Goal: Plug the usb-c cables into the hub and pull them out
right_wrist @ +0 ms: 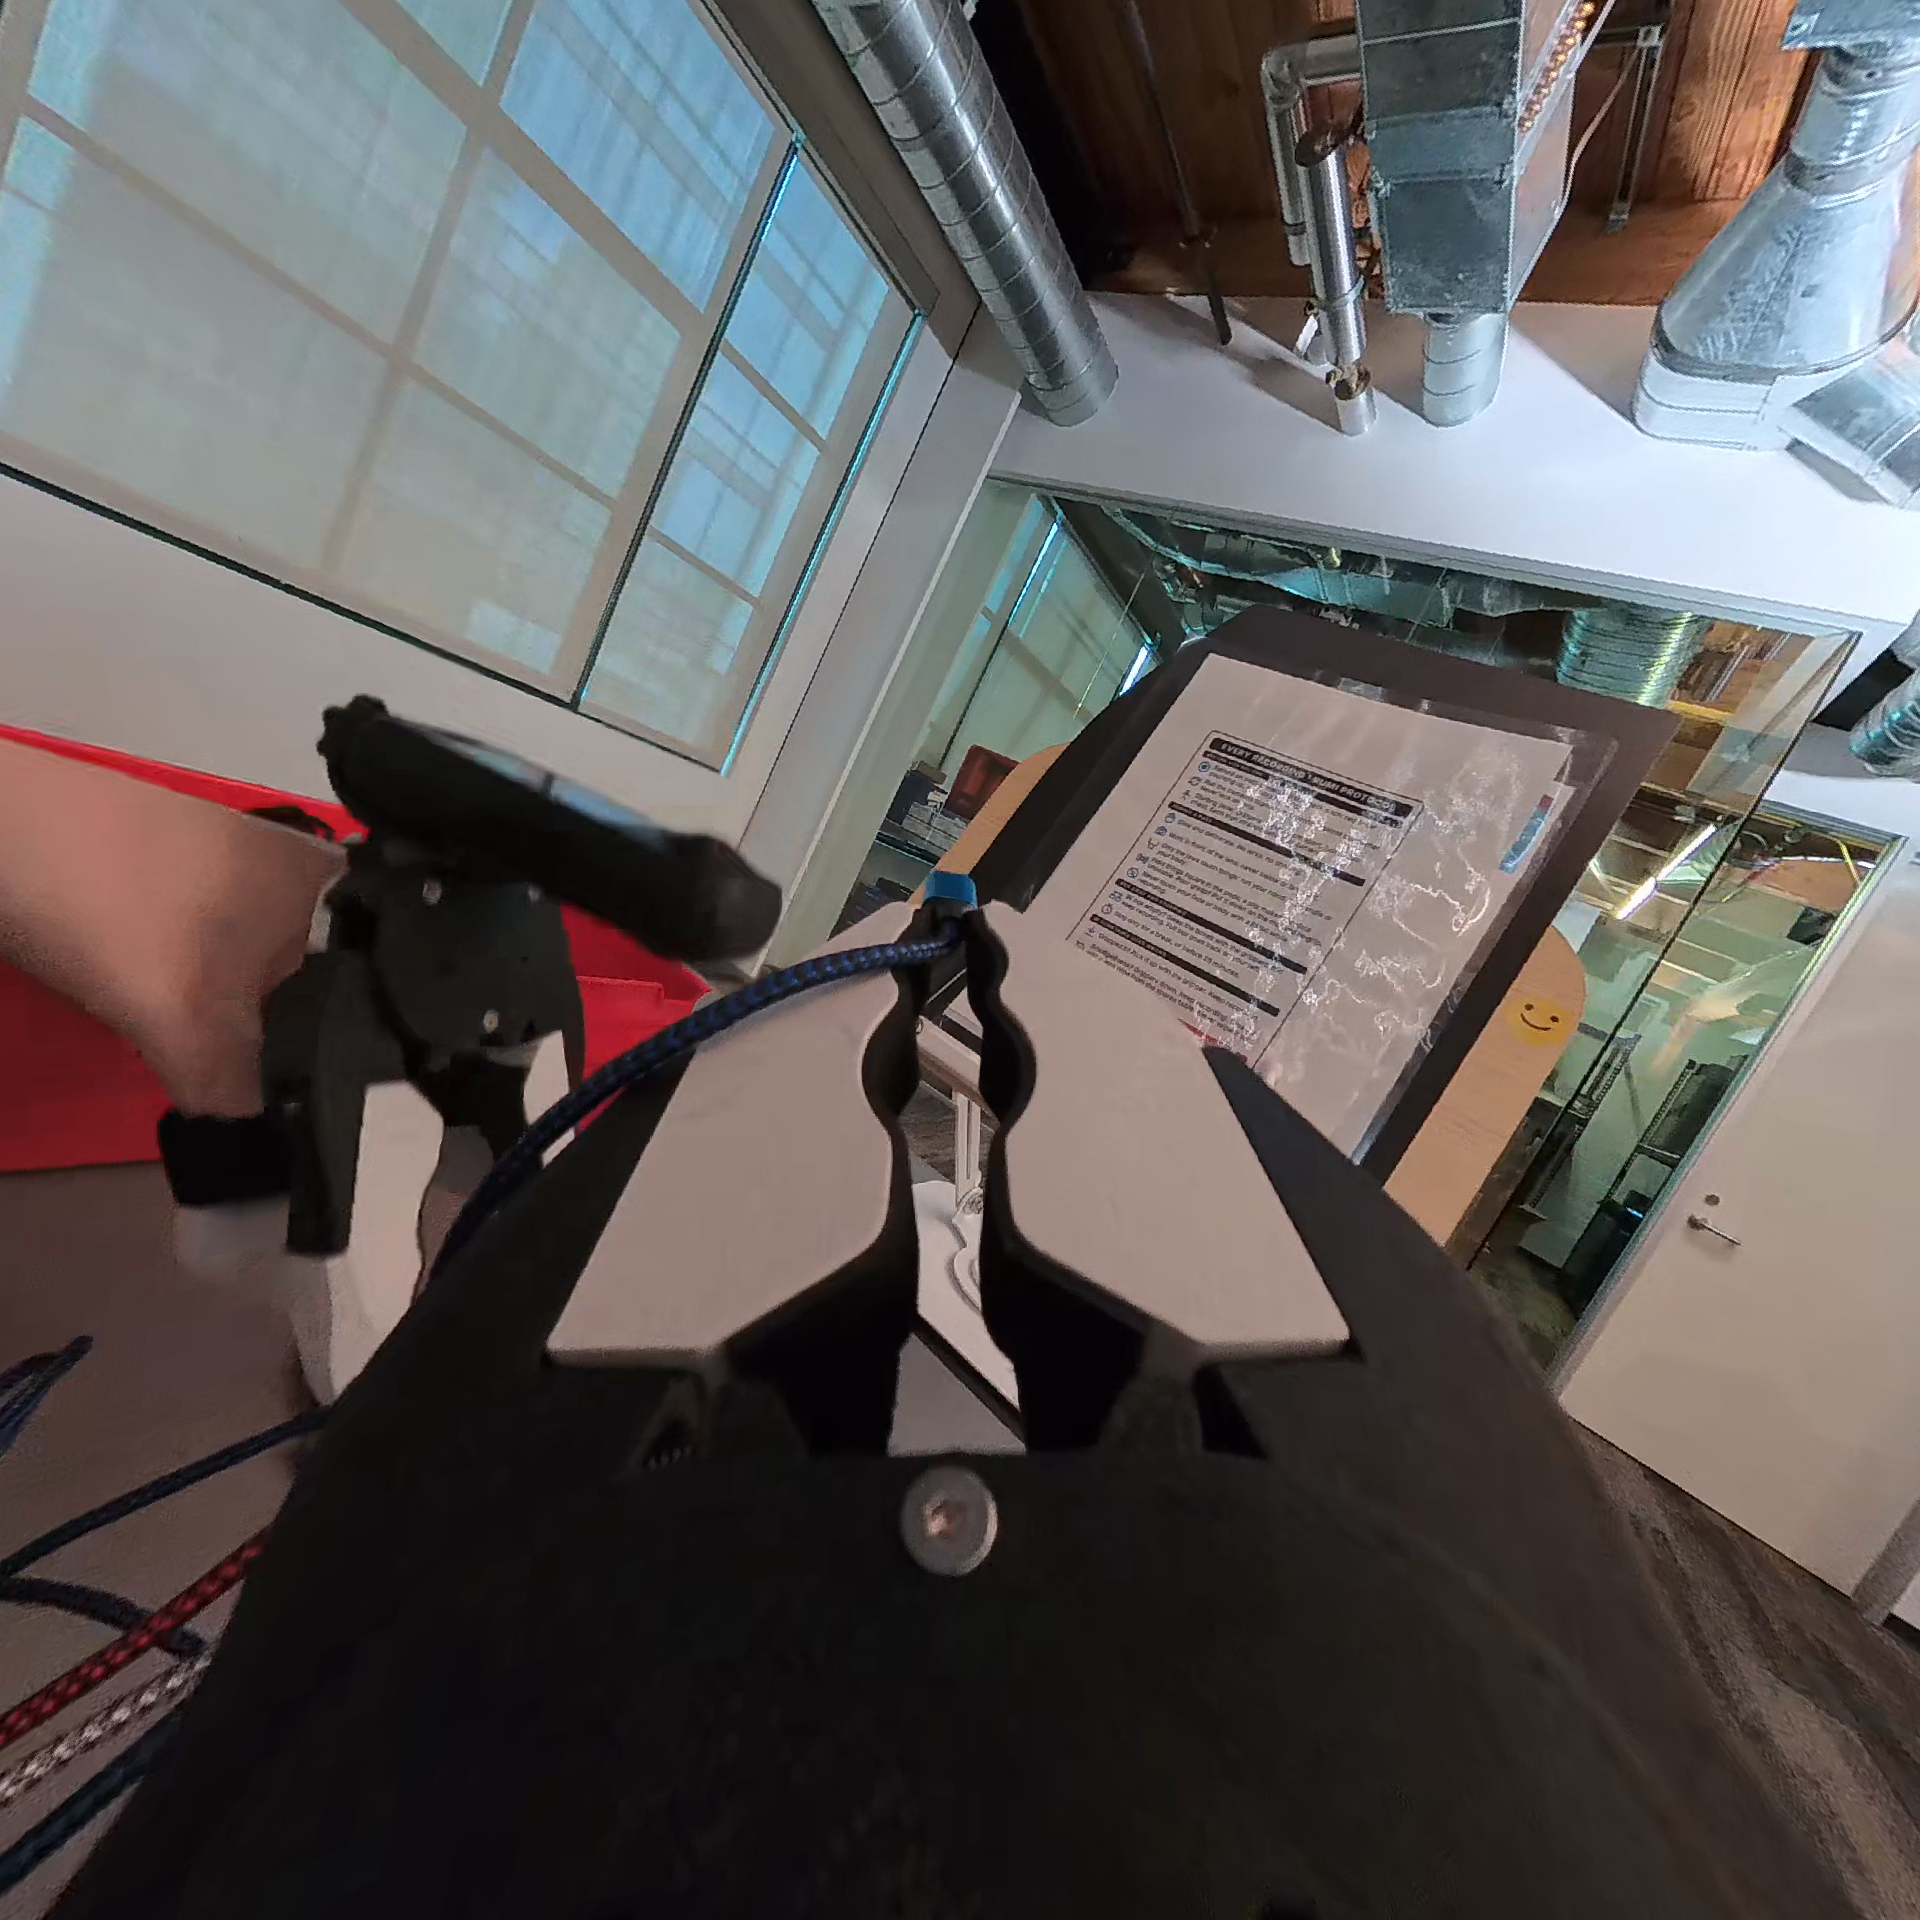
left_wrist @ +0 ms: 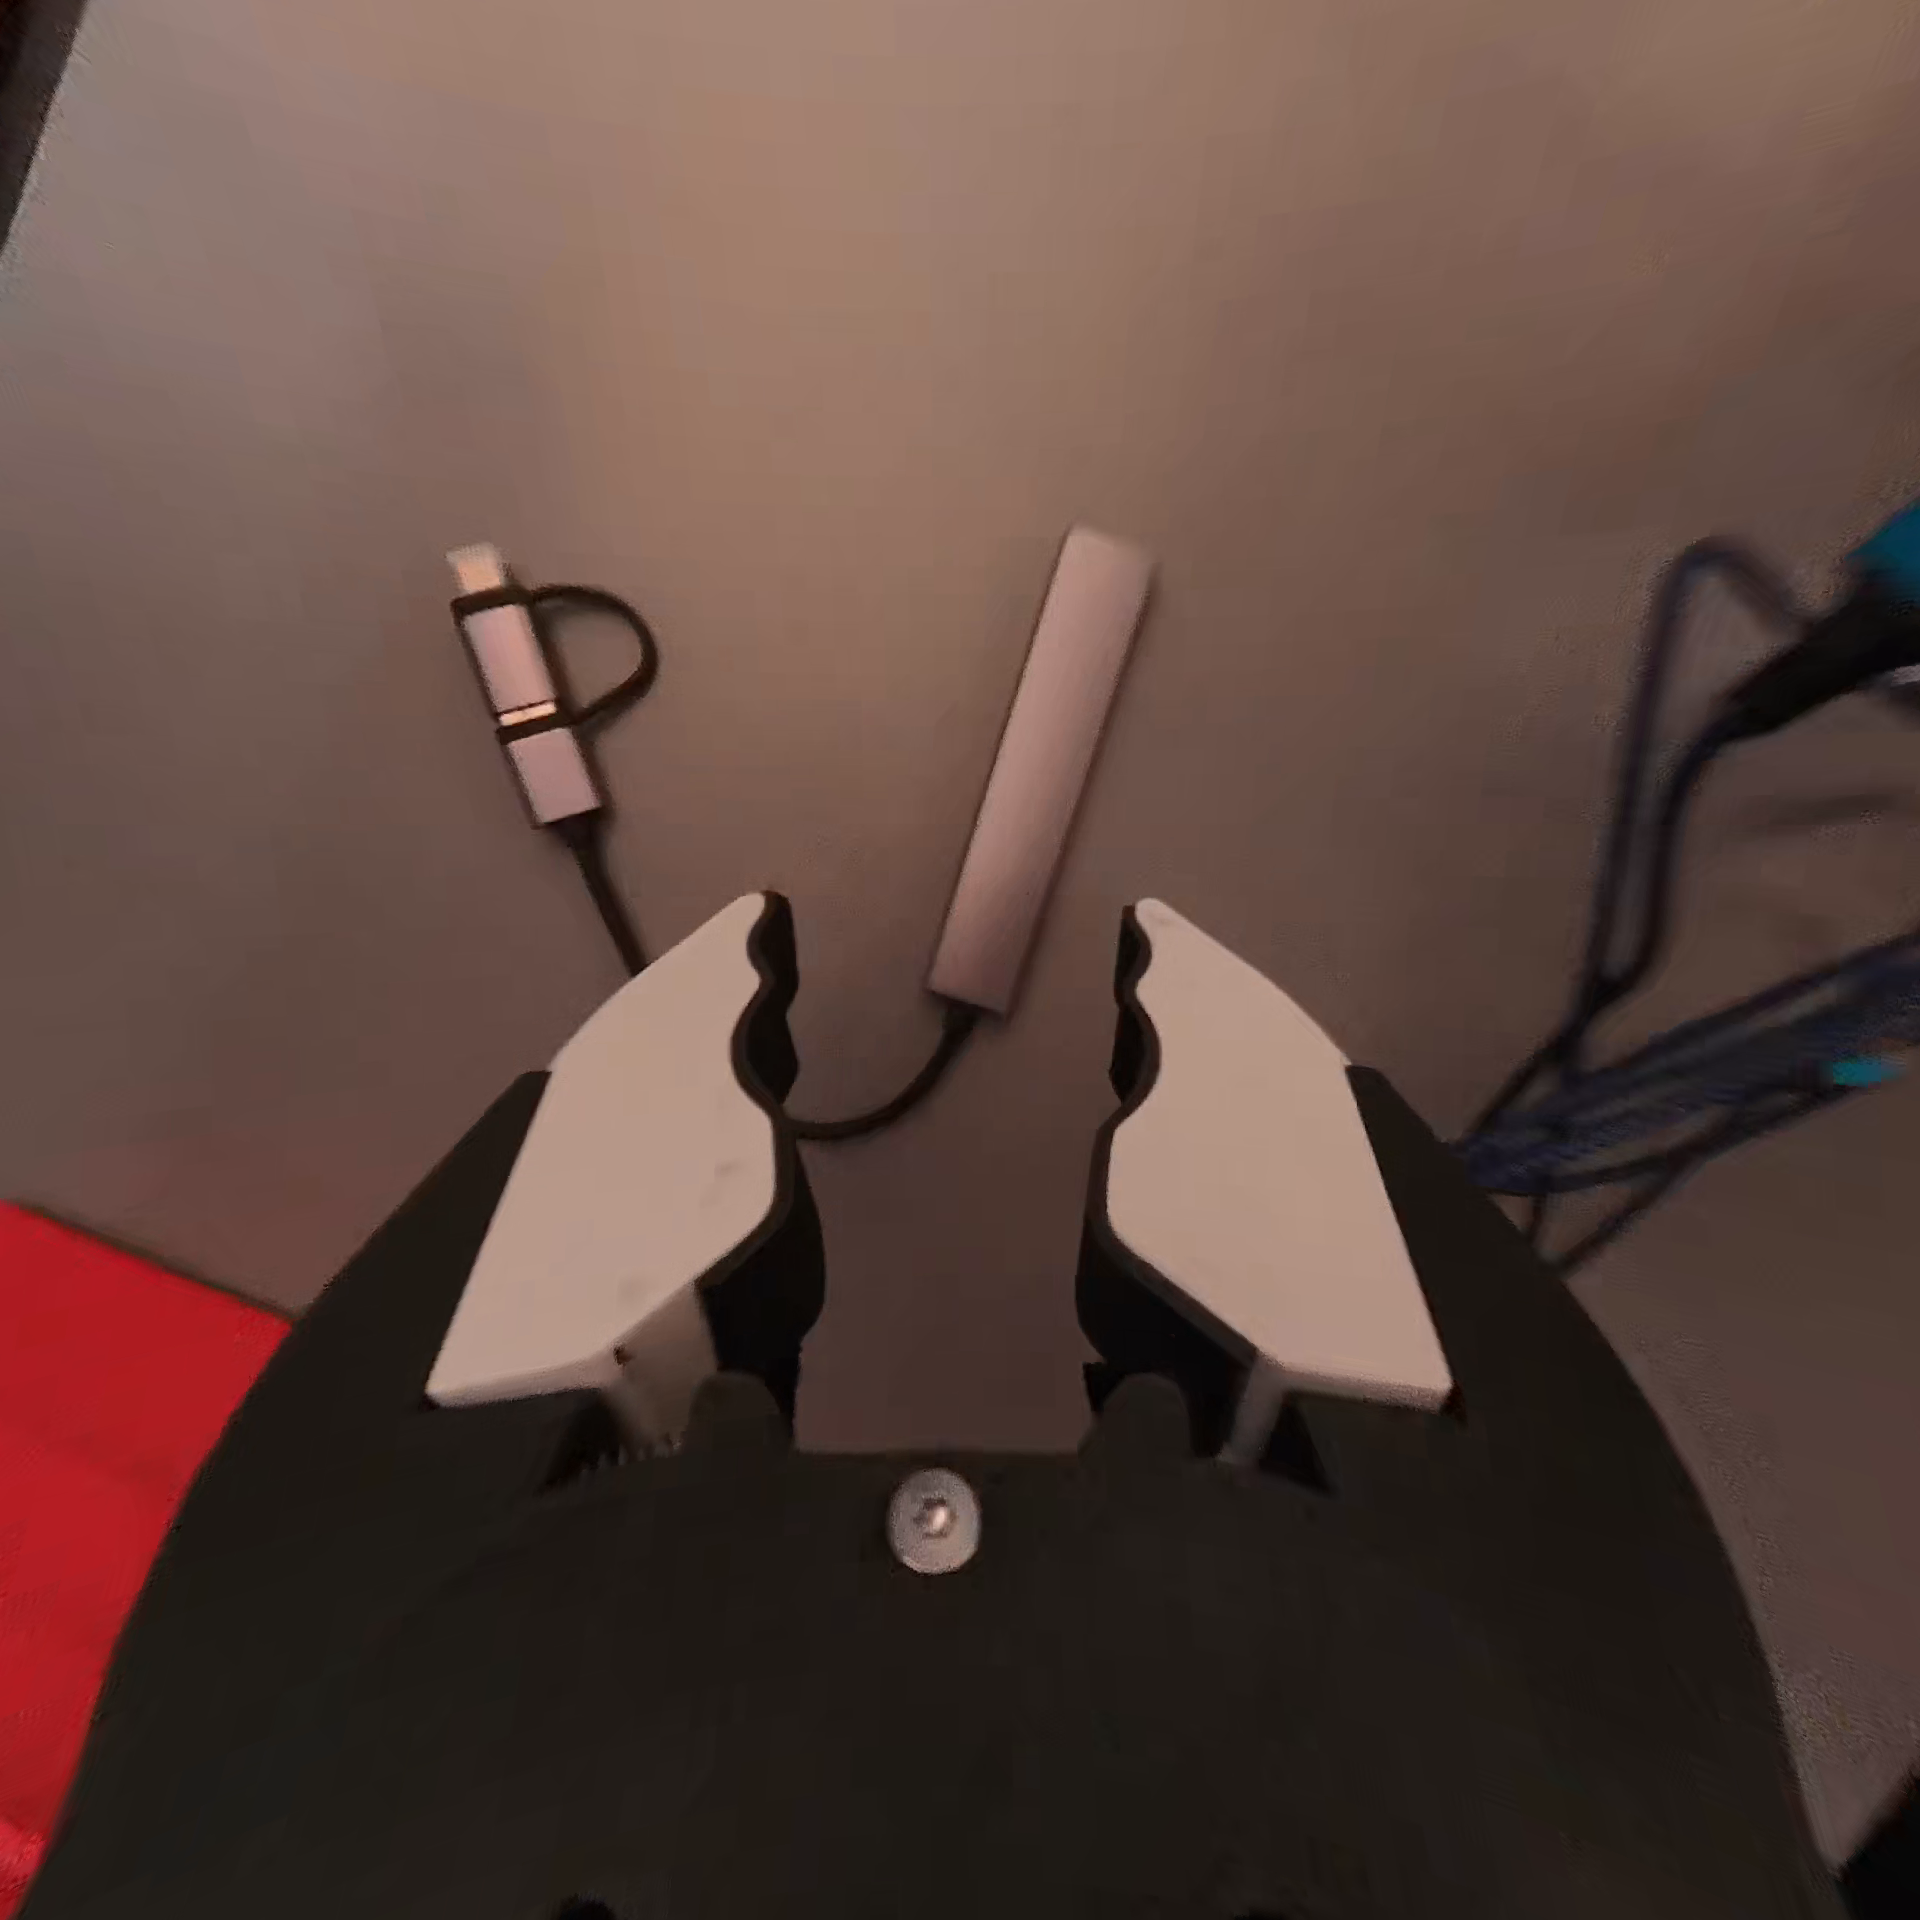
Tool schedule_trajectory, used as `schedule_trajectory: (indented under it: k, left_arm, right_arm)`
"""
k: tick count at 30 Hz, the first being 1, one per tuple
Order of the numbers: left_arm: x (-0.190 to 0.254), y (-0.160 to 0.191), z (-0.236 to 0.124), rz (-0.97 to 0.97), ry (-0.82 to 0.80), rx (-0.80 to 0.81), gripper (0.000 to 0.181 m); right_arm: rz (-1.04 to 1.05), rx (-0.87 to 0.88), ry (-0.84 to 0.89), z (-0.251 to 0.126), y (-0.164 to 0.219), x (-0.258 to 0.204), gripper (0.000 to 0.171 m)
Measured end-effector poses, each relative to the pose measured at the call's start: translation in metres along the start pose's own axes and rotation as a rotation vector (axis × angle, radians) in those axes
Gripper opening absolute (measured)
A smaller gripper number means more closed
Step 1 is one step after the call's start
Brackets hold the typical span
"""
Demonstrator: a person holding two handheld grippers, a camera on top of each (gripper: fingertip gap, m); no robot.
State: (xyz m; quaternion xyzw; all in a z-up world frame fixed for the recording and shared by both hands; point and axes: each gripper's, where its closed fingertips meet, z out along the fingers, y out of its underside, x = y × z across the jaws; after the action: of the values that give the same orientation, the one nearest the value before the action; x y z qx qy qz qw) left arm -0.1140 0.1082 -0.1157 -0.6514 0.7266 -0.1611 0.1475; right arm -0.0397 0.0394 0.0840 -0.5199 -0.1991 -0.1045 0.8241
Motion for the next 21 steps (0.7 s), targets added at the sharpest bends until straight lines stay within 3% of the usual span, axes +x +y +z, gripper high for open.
schedule_trajectory:
  k: [3,7,11,18,20,21]
  left_arm:
    - [-0.008,0.011,0.019,0.075,-0.092,-0.088,0.057]
    - [-0.009,0.024,0.034,0.081,-0.072,-0.152,0.054]
    - [-0.004,0.028,0.035,0.01,0.008,-0.155,0.053]
    - [0.004,0.024,0.037,0.036,0.009,-0.09,0.055]
    - [0.008,0.022,0.037,0.047,0.031,-0.082,0.023]
    - [0.008,0.02,0.038,0.044,0.031,-0.08,0.023]
  right_arm:
    - [0.001,0.0,0.0,0.001,0.0,-0.001,0.007]
    - [-0.008,0.001,0.009,0.0,-0.001,0.001,0.007]
    - [-0.005,0.001,0.012,0.0,-0.002,0.003,0.007]
    - [-0.003,-0.025,0.005,0.002,0.005,0.0,0.007]
    - [-0.007,-0.027,0.002,0.003,0.005,-0.001,0.007]
    - [-0.007,-0.03,0.001,0.003,0.006,-0.001,0.007]
